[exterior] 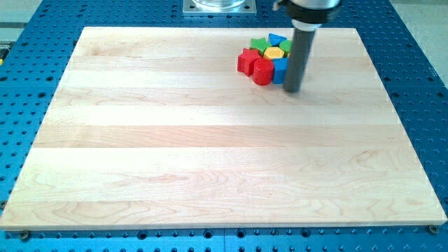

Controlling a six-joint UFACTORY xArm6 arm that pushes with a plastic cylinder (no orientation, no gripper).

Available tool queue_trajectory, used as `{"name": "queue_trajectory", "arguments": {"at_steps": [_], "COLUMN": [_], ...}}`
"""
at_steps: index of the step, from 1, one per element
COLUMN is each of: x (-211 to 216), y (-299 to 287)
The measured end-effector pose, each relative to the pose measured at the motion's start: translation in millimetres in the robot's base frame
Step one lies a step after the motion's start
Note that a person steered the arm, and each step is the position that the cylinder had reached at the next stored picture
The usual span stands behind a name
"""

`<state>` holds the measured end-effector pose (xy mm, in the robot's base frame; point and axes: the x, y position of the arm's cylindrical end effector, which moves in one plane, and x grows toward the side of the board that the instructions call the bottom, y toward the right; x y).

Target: Move the arm right to the heart

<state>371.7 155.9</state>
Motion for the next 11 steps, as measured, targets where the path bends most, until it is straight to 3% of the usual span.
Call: {"name": "queue_trajectory", "arguments": {"at_steps": [3, 5, 9, 11], "x": [-35.5, -85.1, -33.8, -33.8], "y": [45.6, 56.3, 57.0, 57.0]}}
